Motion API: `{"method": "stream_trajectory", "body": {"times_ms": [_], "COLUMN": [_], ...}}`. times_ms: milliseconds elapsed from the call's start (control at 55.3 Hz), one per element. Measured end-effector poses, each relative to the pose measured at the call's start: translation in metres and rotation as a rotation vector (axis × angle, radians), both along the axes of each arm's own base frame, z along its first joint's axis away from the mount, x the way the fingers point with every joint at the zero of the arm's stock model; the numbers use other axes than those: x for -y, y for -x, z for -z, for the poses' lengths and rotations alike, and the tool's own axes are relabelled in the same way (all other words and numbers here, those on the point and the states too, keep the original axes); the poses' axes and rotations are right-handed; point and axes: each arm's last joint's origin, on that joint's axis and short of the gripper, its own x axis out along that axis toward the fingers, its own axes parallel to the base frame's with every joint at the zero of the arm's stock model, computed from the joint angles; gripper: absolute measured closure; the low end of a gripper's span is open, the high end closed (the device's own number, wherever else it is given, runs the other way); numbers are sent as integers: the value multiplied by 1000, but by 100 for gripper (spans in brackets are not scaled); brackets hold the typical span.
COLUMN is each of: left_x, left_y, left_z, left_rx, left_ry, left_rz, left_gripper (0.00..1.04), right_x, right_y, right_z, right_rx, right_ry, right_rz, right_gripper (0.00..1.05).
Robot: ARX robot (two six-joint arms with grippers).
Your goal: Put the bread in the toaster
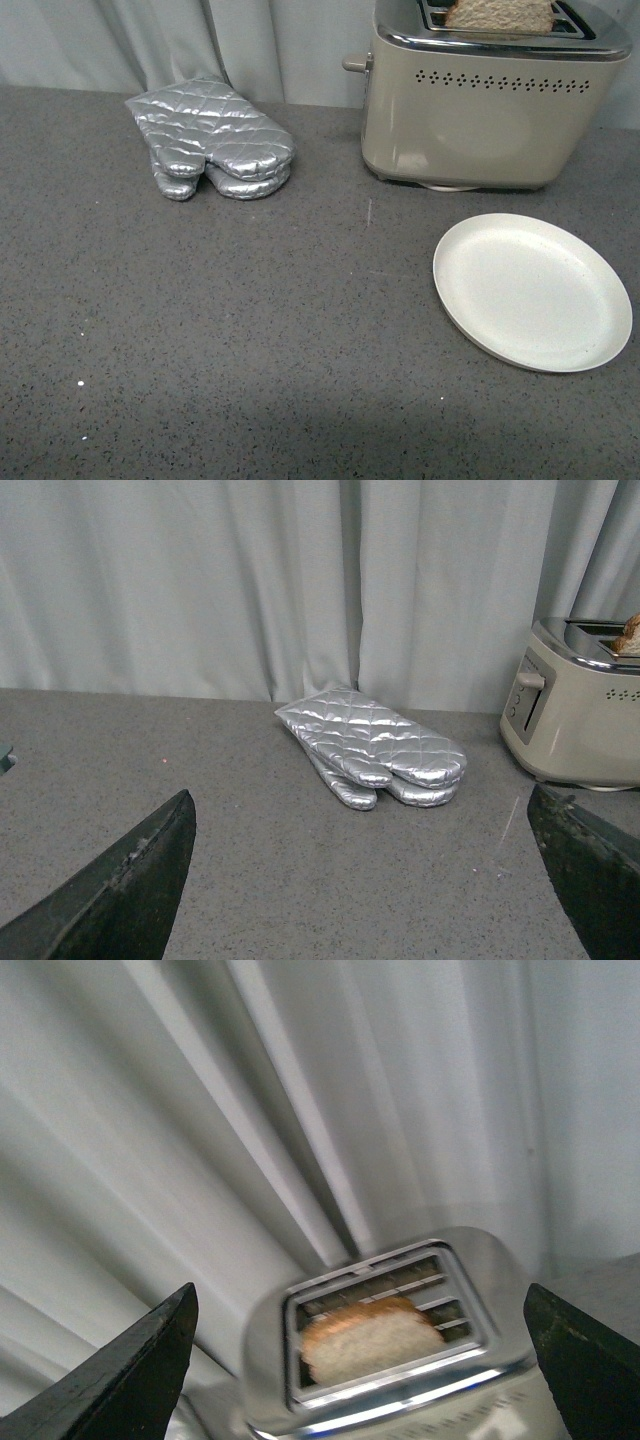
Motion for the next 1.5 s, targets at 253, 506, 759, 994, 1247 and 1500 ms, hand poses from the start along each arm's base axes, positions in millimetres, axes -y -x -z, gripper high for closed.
{"method": "stream_trajectory", "body": {"times_ms": [253, 506, 759, 994, 1247, 1500], "left_x": [0, 0, 0, 0, 0, 0], "left_y": [0, 0, 0, 0, 0, 0], "left_z": [0, 0, 0, 0, 0, 0], "left_rx": [0, 0, 0, 0, 0, 0], "left_ry": [0, 0, 0, 0, 0, 0], "left_rz": [0, 0, 0, 0, 0, 0], "left_gripper": [7, 7, 7, 7, 7, 7], "right_x": [52, 69, 79, 87, 87, 87], "right_y": [110, 144, 162, 175, 184, 196], "right_z": [71, 92, 102, 106, 116, 114], "right_rx": [50, 49, 52, 53, 52, 64], "right_ry": [376, 405, 407, 407, 407, 408], "right_rz": [-76, -108, -131, -105, -105, -103], "right_gripper": [28, 75, 104, 104, 104, 104]}}
